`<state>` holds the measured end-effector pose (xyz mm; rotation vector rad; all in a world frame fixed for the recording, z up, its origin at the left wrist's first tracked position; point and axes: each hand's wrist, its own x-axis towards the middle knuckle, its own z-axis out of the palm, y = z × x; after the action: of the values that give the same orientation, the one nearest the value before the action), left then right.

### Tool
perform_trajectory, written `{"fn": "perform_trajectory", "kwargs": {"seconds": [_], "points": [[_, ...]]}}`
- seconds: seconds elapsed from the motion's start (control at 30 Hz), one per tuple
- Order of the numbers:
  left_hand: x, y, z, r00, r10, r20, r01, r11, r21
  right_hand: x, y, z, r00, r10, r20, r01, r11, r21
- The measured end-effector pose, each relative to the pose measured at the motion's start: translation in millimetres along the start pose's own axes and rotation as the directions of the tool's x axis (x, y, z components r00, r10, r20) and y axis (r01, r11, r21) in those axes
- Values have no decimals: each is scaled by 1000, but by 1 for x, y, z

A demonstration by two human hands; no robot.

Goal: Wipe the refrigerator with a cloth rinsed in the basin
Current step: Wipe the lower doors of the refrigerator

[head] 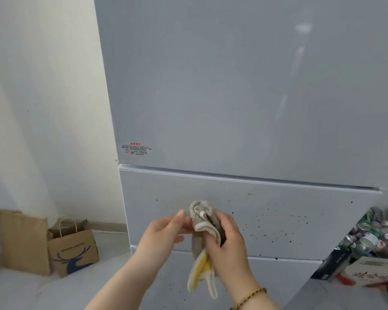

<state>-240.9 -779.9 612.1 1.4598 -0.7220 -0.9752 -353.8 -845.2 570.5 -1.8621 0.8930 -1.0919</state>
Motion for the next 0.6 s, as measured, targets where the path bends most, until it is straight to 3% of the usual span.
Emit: {"fn": "perform_trajectory", "kwargs": {"seconds": [0.07,0.13,0.17,0.23,0.33,0.53,0.6], "points": [[9,1,-15,962,61,-267,-48,997,54,4,0,-1,969,-157,-190,129,980,-150],[17,9,-34,875,116,-471,-87,993,83,16,0,-8,827,-426,-367,268,872,-409],[21,12,-46,843,143,-518,-101,989,109,25,0,-7,741,-557,-375,335,791,-512],[33,17,-66,837,189,-514,-119,979,165,41,3,2,630,-730,-266,447,621,-644],[50,22,-85,877,231,-421,-124,956,265,59,22,34,583,-805,-109,492,456,-742],[66,25,-109,890,312,-334,-172,906,388,43,54,107,588,-809,8,516,368,-773],[69,27,-113,895,319,-313,-183,901,394,51,45,109,569,-822,-12,528,377,-761]]}}
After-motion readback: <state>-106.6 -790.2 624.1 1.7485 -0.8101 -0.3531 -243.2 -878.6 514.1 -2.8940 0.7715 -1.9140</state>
